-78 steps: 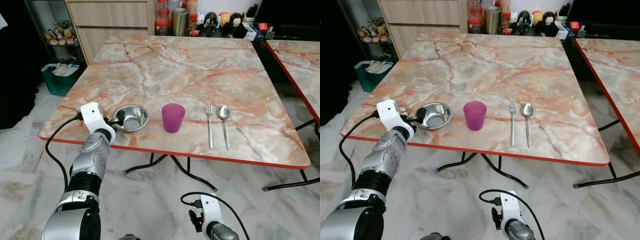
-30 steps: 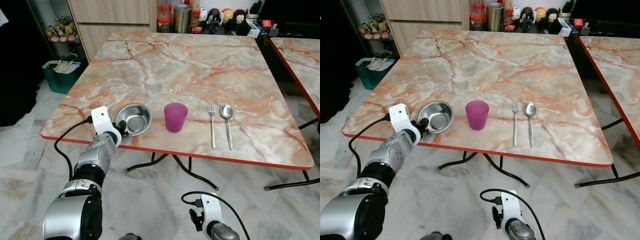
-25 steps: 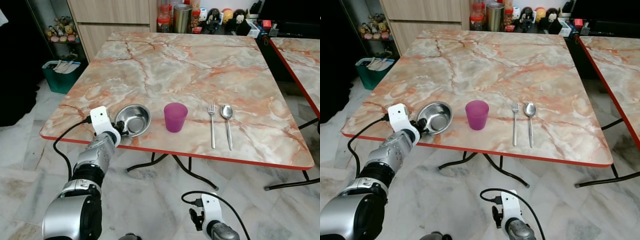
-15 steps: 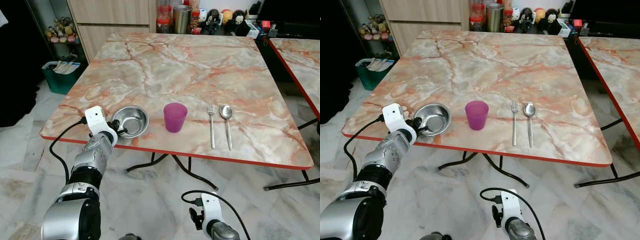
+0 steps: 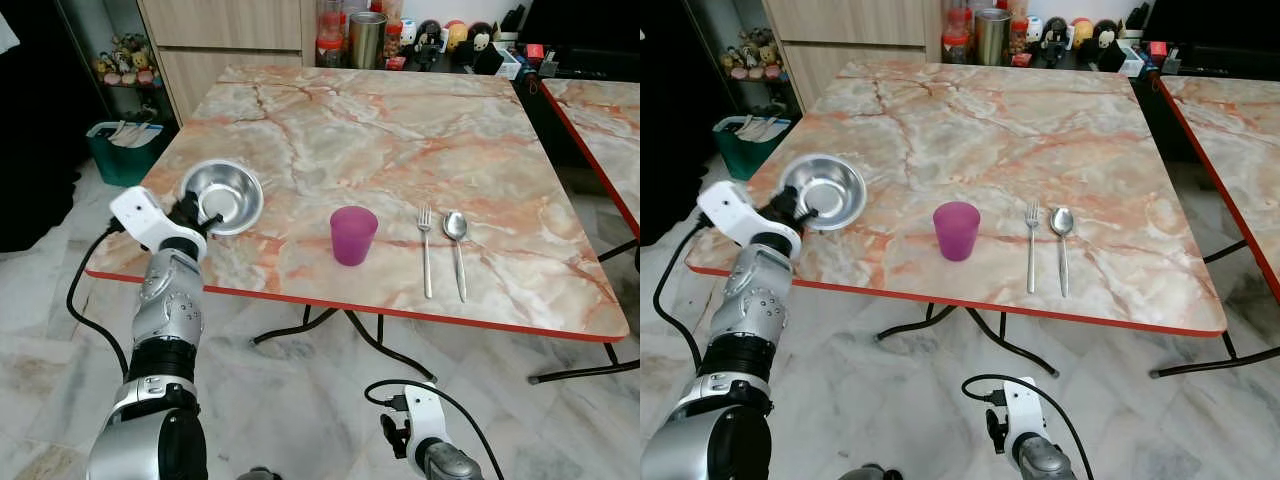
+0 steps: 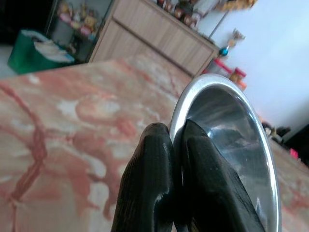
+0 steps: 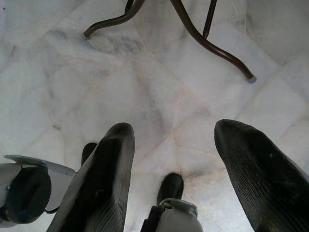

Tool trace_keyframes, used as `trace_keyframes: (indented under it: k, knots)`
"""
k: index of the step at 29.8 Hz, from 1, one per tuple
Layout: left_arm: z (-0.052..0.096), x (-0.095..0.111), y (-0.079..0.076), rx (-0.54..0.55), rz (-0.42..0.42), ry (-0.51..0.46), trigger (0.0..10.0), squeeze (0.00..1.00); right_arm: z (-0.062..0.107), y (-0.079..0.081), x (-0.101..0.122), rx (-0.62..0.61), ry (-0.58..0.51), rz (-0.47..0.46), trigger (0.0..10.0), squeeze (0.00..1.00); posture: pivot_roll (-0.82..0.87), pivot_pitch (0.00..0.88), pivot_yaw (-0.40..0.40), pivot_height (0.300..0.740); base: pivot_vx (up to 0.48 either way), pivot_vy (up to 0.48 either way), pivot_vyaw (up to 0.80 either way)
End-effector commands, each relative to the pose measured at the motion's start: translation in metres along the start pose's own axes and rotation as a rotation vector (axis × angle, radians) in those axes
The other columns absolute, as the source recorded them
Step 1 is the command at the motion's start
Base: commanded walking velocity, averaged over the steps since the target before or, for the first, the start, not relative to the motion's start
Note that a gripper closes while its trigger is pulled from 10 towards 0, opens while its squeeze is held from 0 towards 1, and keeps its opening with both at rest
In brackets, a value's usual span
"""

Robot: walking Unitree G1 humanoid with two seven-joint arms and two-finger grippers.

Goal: Setting the table

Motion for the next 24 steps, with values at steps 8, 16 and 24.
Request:
trace_keyframes:
  k: [8, 16, 24]
  knots:
    - [0.009, 0.016, -0.013, -0.03, -0.038, -0.154, 10.0, 0.0, 0.0, -0.002, 0.0, 0.005, 0.005, 0.01, 10.0, 0.0, 0.12, 0.0, -0.02, 0.715, 0.0, -0.209, 0.0]
    - [0.011, 0.022, -0.02, -0.042, -0.062, -0.199, 10.0, 0.0, 0.001, -0.007, -0.002, -0.003, 0.014, 0.025, 10.0, 0.0, 0.11, 0.0, -0.033, 0.715, 0.0, -0.439, 0.0]
    - [0.011, 0.025, -0.024, -0.05, -0.081, -0.212, 10.0, 0.0, 0.001, -0.007, -0.003, 0.0, 0.021, 0.022, 10.0, 0.0, 0.11, 0.0, -0.033, 0.715, 0.0, -0.462, 0.0]
Point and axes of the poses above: a point about 5 cm out from each wrist's last joint towards the gripper, its own z axis pointing back from the gripper into the wrist, its own x axis along the axis of the wrist's last joint, y = z × x, the point moved 1 cm from there along -z, pointing out of the wrist towards the gripper, and after that the axes turned 7 degrees about -z, right-handed, at the moved point
